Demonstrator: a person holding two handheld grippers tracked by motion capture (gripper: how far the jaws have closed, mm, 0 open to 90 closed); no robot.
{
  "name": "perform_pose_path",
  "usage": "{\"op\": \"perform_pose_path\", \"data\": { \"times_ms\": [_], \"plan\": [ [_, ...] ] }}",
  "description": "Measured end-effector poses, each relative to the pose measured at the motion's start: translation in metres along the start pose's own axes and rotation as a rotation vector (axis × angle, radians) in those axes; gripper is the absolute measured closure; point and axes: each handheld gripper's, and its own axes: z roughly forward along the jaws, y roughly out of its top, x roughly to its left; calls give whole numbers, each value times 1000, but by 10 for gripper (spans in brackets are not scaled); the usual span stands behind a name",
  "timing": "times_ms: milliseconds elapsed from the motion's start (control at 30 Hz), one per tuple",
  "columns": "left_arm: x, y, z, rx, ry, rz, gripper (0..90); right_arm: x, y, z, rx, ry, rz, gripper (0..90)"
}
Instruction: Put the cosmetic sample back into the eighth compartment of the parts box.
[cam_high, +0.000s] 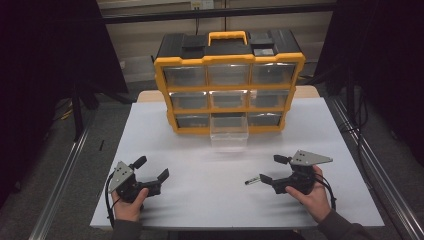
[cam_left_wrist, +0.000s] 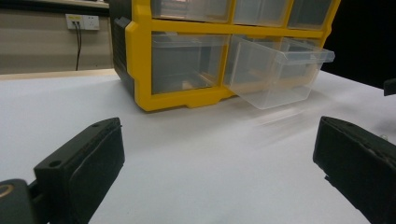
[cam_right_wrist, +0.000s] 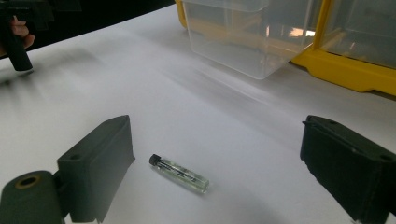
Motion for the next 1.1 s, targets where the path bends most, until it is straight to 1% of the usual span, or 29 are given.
{"op": "perform_pose_path", "data": {
  "times_ms": [33, 167, 200, 233, 267, 300, 333, 400, 433, 467, 500, 533, 667, 767, 800, 867, 900, 967, 1033, 1067, 1100],
  "plan": [
    [0, 0, 0, -1, -1, 2, 21, 0, 0, 2, 8, 12, 0, 111],
    [0, 0, 0, 0, -7, 2, 21, 0, 1, 5, 23, 17, -2, 137],
    [0, 0, 1, 1, -9, 1, 21, 1, 1, 7, 38, 30, -7, 169],
    [0, 0, 1, 3, -12, 3, 21, 1, 1, 7, 38, 30, -7, 169],
    [0, 0, 1, 3, -12, 2, 21, 1, 2, 9, 45, 34, -8, 189],
    [0, 0, 1, 3, -20, 3, 21, 1, 2, 11, 61, 53, -14, 232],
    [0, 0, 1, 1, -13, 0, 21, 2, 3, 13, 71, 60, -15, 258],
    [0, 0, 1, 1, -12, -1, 21, 2, 3, 14, 78, 65, -18, 276],
    [0, 0, 1, 2, -12, -1, 21, 3, 4, 17, 102, 78, -23, 336],
    [0, 0, 1, 1, -9, 3, 21, 3, 4, 17, 102, 78, -23, 336],
    [1, 0, 1, 2, -7, 6, 21, 3, 4, 19, 125, 93, -21, 410],
    [1, 0, 1, 2, -9, 3, 21, 3, 4, 21, 137, 94, -28, 433],
    [1, 0, 1, 2, -9, 4, 21, 3, 4, 26, 178, 113, -25, 551],
    [1, 0, 1, 3, -8, 7, 21, 4, 5, 30, 211, 122, -30, 620],
    [1, 0, 1, 3, -8, 7, 21, 4, 5, 30, 211, 122, -30, 620],
    [0, 0, 2, 1, -20, -1, 20, 4, 5, 33, 229, 133, -36, 652],
    [0, 0, 1, 0, -17, 0, 20, 5, 4, 35, 250, 134, -41, 667],
    [0, 0, 2, -1, -19, -2, 20, 5, 3, 37, 271, 139, -44, 689],
    [0, 0, 1, 7, -13, 8, 20, 4, 2, 38, 302, 144, -55, 732],
    [0, 0, 1, 7, -13, 8, 20, 4, 2, 38, 302, 144, -55, 732],
    [0, 0, 2, 7, -14, 4, 20, 5, 0, 39, 329, 145, -50, 756]
  ]
}}
